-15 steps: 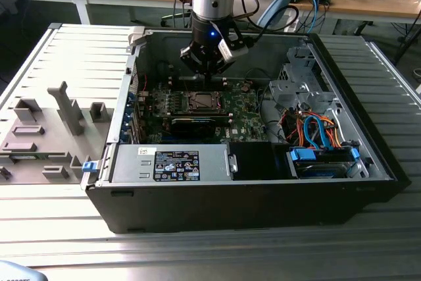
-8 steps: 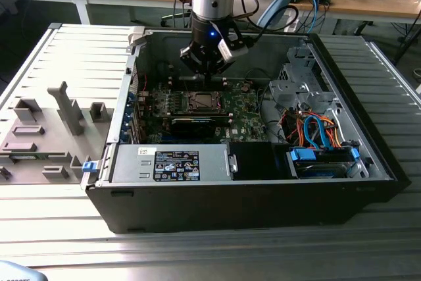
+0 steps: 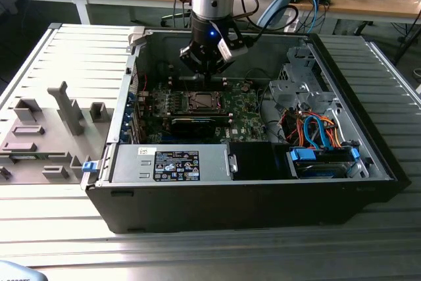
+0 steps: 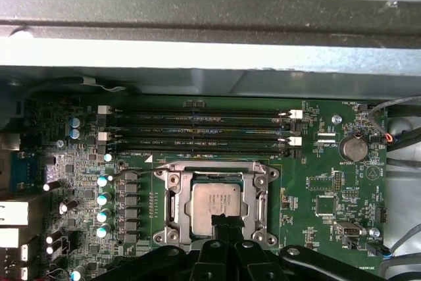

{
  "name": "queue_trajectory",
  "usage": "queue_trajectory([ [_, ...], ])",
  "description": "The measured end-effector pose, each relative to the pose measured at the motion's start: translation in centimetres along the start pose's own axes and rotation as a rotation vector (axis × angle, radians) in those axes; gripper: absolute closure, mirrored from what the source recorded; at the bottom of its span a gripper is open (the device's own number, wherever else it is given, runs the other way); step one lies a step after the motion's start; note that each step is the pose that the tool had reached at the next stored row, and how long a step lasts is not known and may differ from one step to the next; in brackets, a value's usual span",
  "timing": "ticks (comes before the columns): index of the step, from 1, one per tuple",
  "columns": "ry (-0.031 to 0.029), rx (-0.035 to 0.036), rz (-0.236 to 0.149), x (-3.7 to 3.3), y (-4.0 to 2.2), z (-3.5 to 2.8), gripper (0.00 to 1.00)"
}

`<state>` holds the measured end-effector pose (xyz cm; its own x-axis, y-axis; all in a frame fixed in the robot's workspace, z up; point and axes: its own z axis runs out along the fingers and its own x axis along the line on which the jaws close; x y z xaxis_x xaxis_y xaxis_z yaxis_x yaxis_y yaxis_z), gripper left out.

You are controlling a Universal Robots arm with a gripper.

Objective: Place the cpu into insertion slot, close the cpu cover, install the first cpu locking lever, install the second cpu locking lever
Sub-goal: 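Install the first cpu locking lever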

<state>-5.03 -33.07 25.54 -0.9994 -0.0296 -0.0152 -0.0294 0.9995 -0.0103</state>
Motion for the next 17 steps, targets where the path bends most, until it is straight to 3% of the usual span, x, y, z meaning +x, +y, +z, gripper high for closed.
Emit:
queue_trajectory([
  [17,0.0001,0.0002,0.000,0.21,0.01,-0.21,0.89],
])
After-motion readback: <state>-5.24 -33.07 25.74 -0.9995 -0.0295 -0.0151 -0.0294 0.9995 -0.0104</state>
